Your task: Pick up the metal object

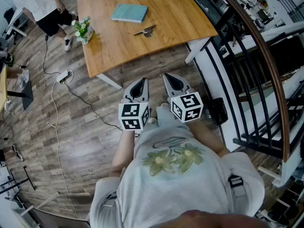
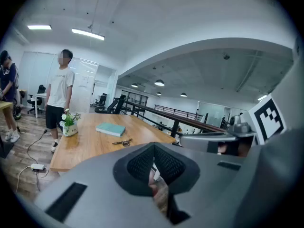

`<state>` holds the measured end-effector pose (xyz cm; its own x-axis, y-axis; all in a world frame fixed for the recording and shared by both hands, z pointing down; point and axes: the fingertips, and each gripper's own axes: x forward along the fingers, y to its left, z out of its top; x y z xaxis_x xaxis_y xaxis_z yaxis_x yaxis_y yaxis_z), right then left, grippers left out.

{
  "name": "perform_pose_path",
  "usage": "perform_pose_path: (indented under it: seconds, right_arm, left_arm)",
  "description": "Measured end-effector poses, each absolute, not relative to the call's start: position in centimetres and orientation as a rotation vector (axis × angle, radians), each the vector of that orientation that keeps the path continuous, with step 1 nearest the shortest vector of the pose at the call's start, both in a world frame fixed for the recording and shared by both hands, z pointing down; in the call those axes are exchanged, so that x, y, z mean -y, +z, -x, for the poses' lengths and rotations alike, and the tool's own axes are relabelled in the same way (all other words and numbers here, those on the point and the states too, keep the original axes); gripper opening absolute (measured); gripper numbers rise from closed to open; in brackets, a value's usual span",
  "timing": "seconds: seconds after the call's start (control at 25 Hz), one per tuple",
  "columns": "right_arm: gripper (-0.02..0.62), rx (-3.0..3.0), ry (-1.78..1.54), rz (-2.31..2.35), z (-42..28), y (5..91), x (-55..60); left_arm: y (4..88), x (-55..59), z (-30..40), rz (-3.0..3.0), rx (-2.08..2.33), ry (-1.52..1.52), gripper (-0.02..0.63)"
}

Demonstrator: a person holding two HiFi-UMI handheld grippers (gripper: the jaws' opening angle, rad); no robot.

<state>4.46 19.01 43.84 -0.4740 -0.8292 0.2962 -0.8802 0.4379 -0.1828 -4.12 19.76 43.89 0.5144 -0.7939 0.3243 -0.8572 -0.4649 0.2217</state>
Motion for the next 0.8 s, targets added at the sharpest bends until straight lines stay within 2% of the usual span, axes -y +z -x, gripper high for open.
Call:
perform_pose_path:
  seconds: [0.8]
  right_arm:
    - [0.006, 2.52, 0.447, -1.509, -5.0, 45.5, -10.1]
  left_arm:
    - [45.6, -11.6, 3.6, -2.387, 1.384, 0.274, 0.015]
